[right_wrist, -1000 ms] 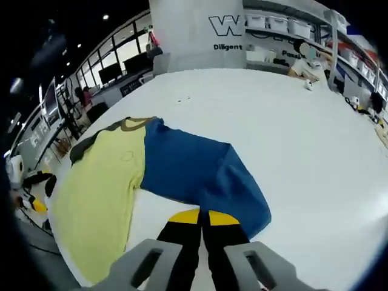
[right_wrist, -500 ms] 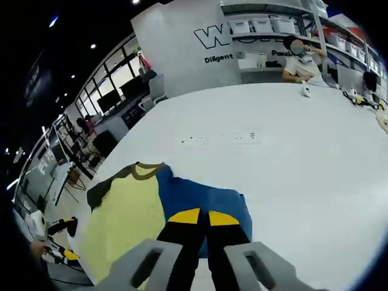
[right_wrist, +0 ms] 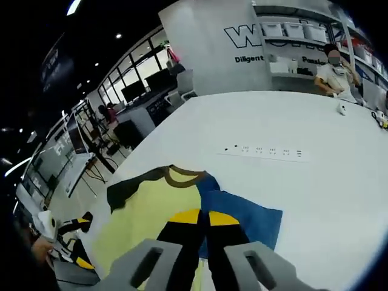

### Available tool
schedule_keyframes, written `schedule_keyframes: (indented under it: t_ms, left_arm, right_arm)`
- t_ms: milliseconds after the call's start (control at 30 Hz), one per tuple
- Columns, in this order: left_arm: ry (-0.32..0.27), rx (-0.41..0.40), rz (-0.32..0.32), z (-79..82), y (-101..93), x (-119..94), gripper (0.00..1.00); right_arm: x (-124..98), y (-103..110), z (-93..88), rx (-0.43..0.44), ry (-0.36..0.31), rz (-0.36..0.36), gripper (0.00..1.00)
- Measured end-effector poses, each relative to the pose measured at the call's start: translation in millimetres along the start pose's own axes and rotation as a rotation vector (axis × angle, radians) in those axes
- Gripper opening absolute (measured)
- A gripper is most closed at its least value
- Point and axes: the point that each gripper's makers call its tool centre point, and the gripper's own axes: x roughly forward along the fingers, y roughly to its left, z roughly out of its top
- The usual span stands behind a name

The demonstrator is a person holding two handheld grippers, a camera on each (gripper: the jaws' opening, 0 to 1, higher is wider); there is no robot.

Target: Fold the garment on the visible template until the final outline fits inside the template.

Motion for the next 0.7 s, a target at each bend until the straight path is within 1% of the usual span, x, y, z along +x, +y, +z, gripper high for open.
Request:
schedule_keyframes:
  t_ms: [167,267,367,500,700]
  left_arm:
    - [0.000,0.002,-0.005,0.0,1.0,1,0.99]
    - [0.001,-0.003,-0.008,0.4,1.2,1,0.99]
    - [0.008,0.011,-0.011,0.2,0.3,1,0.99]
    - [0.006,0.003,-0.018,1.1,-0.9,0,0.99]
    - [0.008,0.008,-0.016,2.6,-0.2,-3,0.99]
  right_arm:
    - [13,24,4.6,-0.031,0.010,0.033,0.00]
    - [17,31,5.7,-0.029,0.008,0.046,0.00]
    - [28,47,5.2,-0.030,0.013,0.075,0.00]
    - [37,65,3.3,-0.036,0.026,0.107,0.00]
    - [46,92,7.7,-0.033,0.016,0.155,0.00]
